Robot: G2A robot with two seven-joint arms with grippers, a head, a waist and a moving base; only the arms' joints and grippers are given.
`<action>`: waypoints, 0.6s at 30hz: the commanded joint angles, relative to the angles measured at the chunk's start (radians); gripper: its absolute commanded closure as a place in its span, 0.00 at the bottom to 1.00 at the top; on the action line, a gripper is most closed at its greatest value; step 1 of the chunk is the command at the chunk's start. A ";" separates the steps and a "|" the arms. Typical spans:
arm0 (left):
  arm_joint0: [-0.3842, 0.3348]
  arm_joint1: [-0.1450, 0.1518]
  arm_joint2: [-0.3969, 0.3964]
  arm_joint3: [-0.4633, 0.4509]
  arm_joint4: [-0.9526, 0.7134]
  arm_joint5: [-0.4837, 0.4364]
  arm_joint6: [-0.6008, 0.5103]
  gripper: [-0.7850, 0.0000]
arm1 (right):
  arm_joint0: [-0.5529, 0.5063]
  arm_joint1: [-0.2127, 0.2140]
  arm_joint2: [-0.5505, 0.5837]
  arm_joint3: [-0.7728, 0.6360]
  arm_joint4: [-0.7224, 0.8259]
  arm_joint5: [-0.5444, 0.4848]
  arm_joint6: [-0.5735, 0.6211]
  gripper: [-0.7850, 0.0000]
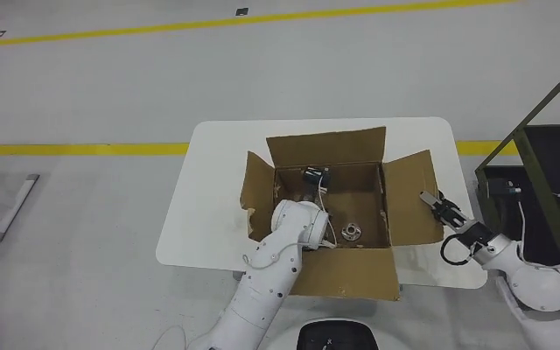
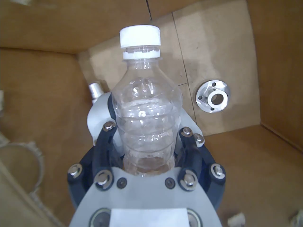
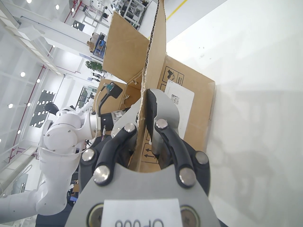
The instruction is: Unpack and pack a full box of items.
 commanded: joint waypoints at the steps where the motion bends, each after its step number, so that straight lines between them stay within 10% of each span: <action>1: 0.017 0.002 -0.009 -0.065 -0.003 0.005 -0.012 1.00 | -0.002 0.002 0.023 0.008 0.005 -0.003 0.006 1.00; 11: 0.022 0.005 -0.062 -0.258 -0.022 0.020 -0.052 1.00 | -0.012 0.012 0.112 0.046 0.024 -0.008 0.014 1.00; 16: 0.007 0.005 -0.073 -0.292 -0.017 0.018 -0.059 1.00 | -0.007 0.014 0.120 0.054 0.021 -0.006 0.017 0.51; 17: 0.006 0.004 -0.078 -0.297 -0.023 0.024 -0.058 1.00 | -0.005 0.014 0.122 0.057 0.015 -0.004 0.013 0.11; 18: 0.003 0.004 -0.081 -0.302 -0.017 0.026 -0.057 1.00 | -0.004 0.014 0.124 0.058 0.010 -0.004 0.010 0.00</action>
